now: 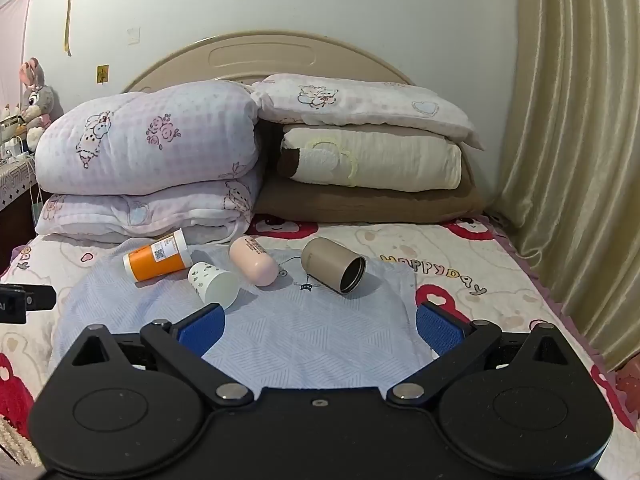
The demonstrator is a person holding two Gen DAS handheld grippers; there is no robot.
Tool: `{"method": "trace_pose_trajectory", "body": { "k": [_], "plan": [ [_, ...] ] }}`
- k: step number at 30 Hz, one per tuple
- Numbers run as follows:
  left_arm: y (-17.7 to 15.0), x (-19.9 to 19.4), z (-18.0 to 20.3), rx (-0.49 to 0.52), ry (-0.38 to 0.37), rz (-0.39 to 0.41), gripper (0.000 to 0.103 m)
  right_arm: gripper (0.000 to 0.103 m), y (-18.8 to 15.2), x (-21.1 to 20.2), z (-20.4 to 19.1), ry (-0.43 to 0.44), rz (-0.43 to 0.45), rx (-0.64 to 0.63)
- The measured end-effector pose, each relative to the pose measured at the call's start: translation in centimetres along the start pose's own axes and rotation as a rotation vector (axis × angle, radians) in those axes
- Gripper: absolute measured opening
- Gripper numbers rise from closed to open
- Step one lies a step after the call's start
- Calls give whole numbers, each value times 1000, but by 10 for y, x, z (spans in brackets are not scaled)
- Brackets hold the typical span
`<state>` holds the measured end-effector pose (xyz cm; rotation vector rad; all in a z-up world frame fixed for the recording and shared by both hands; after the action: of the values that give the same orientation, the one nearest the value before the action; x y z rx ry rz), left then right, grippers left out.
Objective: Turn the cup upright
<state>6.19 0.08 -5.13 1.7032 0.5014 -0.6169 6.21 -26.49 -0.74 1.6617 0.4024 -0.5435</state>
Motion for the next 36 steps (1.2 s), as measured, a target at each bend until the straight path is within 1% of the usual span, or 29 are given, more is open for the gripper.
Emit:
{"method": "trace_pose_trajectory", "body": {
  "k": [1,2,8,9,12,19,27,32,36],
  "plan": [
    [0,1,-1,-3,3,-1,103,103,0,0,0,-4,-3,-4],
    [1,-1,0,10,-2,15,103,103,0,0,0,-4,1,-5],
    [0,-3,-4,-2,-2,29,103,103,-1,1,-1,-9,-1,-5],
    [3,-8,2,9,8,28,103,103,-1,0,-1,-6,4,-12],
    [0,-5,-1,22,45,21,103,103,-1,1,-4,-11,-2,-11],
    [-7,0,-8,15,64,-5,103,103,-1,6,0,-9,-8,-16],
    [-8,-1,-12,-1,70,0,103,103,-1,5,-1,-7,-4,-18],
    [-6,-5,-12,-27,27,33,103,103,1,5,1,-20,3,-5],
    [-6,-5,-9,-15,40,47,103,103,1,4,1,-15,10,2]
  ]
}}
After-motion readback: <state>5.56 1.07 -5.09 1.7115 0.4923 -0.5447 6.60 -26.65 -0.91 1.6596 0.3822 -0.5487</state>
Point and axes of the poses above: each gripper's, at about its wrist camera, not at the fingertips, and x roughly the way its jaws point, z to its right, y to its top, the point moved 8 cm from there along x, roughly the way its jaws point, and after that the axes turned 13 degrees about x, right-handed, at the moved point
